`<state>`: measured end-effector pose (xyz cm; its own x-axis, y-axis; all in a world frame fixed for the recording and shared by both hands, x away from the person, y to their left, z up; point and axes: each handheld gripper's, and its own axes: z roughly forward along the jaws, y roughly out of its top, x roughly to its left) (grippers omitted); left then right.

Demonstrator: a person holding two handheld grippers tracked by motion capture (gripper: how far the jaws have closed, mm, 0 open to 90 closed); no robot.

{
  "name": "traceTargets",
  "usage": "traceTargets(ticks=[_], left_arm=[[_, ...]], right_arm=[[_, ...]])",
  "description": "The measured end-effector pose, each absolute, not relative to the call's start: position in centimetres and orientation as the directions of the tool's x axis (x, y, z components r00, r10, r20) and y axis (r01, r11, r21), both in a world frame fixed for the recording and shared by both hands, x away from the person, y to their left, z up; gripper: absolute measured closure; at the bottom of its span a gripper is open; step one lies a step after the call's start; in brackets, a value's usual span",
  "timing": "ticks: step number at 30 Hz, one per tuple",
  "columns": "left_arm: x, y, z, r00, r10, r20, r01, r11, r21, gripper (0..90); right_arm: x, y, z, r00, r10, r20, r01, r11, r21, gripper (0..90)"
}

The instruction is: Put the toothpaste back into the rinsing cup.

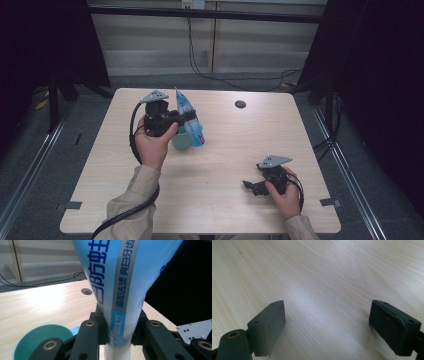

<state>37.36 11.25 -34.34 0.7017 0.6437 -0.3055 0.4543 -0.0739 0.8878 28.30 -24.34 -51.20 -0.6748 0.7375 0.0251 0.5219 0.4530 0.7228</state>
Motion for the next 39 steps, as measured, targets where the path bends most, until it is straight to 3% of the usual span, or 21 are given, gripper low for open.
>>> traceTargets(ticks=[39], left_arm=[[40.4, 13.0, -33.3, 0.641, 0.712, -0.288, 0.445, -0.039, 0.895, 73.6]], right_arm=[[28.3, -24.3, -51.2, -0.675, 0.738, 0.027, 0.523, 0.451, 0.723, 13.0]])
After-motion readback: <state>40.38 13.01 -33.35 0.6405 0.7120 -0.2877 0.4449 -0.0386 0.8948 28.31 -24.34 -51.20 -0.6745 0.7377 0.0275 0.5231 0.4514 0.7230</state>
